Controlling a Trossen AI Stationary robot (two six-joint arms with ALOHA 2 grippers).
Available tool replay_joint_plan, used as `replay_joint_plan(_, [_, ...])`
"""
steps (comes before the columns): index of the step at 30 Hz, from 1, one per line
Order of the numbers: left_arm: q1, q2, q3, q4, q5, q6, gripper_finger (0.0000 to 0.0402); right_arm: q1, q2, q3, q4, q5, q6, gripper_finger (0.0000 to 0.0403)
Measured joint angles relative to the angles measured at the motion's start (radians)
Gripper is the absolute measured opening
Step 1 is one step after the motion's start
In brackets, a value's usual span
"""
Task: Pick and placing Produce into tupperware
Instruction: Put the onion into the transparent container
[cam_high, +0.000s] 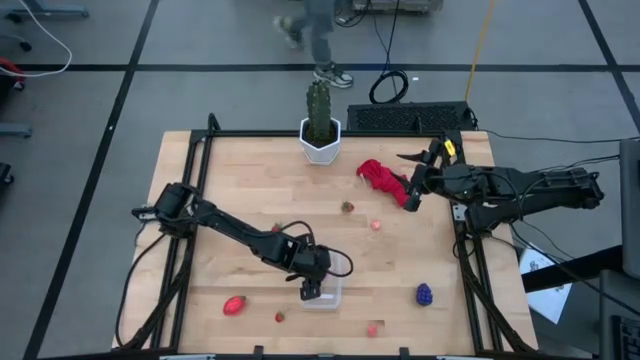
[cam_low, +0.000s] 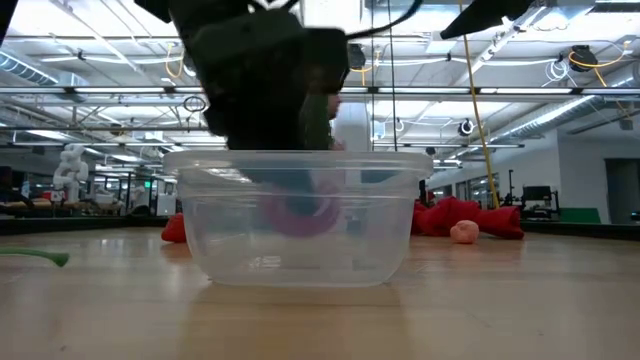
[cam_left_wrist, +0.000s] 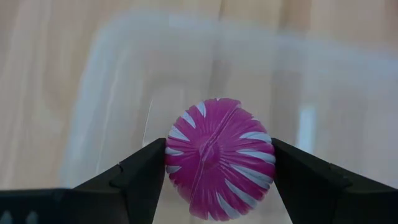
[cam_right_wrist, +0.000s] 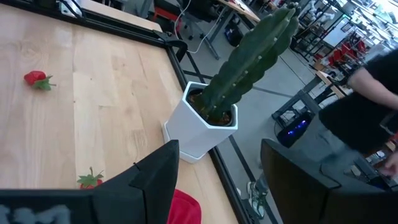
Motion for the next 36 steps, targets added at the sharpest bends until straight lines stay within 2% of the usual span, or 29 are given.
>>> replay_joint_plan(36, [0.003,0.004,0.0,0.005,-0.004,0.021,0.0271,0.0,0.0,0.0,0.0,-0.002,0.026,0.0219])
